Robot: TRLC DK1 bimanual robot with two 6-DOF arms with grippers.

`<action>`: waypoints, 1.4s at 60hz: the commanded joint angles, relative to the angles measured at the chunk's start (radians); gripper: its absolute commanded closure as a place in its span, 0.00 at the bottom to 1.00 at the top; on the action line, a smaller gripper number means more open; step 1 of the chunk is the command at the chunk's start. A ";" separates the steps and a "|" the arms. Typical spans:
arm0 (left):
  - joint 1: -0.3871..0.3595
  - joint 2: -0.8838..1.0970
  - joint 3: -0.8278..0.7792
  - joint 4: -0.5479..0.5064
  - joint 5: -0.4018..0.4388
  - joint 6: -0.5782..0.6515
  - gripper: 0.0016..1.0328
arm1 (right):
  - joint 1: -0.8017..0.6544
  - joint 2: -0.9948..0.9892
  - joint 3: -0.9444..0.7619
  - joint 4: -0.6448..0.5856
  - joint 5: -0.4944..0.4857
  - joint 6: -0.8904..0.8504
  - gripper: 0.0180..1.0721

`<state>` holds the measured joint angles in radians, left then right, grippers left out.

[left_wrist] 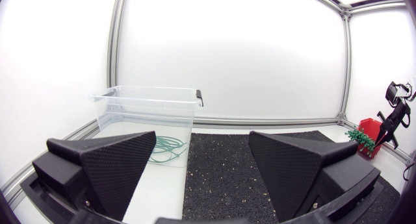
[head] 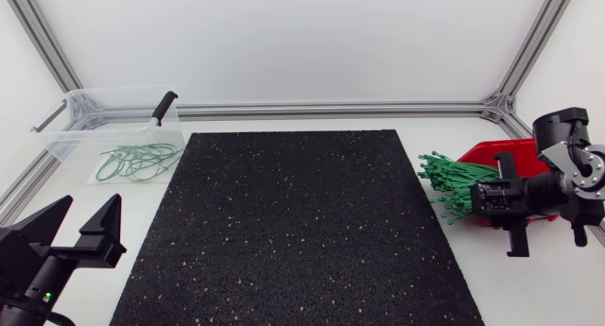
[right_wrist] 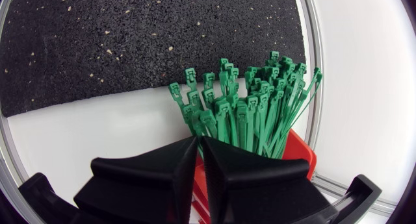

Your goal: Take a green cable tie from the red box, thread the tail through the head to close it, then place it in the transparent bin on the left.

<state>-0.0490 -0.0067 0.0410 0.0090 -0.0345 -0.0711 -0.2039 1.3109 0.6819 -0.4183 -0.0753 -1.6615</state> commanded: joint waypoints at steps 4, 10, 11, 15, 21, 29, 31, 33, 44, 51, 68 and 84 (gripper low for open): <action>-0.008 -0.003 -0.039 -0.017 -0.001 -0.013 0.04 | 0.008 -0.027 -0.031 -0.010 0.008 -0.024 0.95; -0.008 -0.003 -0.039 -0.017 -0.001 -0.013 0.04 | 0.015 -0.059 -0.035 -0.028 0.009 -0.024 0.95; -0.008 -0.003 -0.039 -0.017 -0.001 -0.013 0.04 | 0.017 -0.064 -0.035 -0.034 0.009 -0.024 0.95; -0.009 -0.003 -0.039 -0.017 -0.001 -0.013 0.04 | 0.018 -0.090 -0.033 -0.054 0.009 -0.024 0.95; -0.009 -0.003 -0.039 -0.017 -0.001 -0.013 0.04 | 0.021 -0.137 -0.033 -0.089 0.009 -0.024 0.95; -0.009 -0.003 -0.039 -0.017 -0.001 -0.013 0.04 | 0.021 -0.190 -0.035 -0.132 0.003 -0.024 0.95; -0.009 -0.003 -0.039 -0.017 -0.001 -0.013 0.04 | 0.021 -0.211 -0.033 -0.148 0.000 -0.024 0.95; -0.009 -0.003 -0.039 -0.017 -0.001 -0.013 0.04 | 0.023 -0.236 -0.033 -0.166 -0.004 -0.024 0.95; -0.009 -0.003 -0.039 -0.017 -0.001 -0.013 0.04 | 0.035 -0.343 -0.002 -0.272 -0.038 -0.026 0.95; -0.009 -0.003 -0.039 -0.018 -0.001 -0.013 0.04 | 0.052 -0.384 0.044 -0.329 -0.078 0.011 0.95; -0.008 -0.004 -0.039 -0.018 -0.001 -0.013 0.04 | -0.012 -0.386 0.252 -0.392 -0.342 0.212 0.95; -0.008 -0.003 -0.039 -0.018 -0.001 -0.013 0.04 | -0.088 -0.357 0.321 -0.356 -0.466 0.341 0.95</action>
<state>-0.0490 -0.0067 0.0410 0.0086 -0.0345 -0.0711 -0.2783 0.9382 0.9878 -0.7910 -0.5285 -1.3857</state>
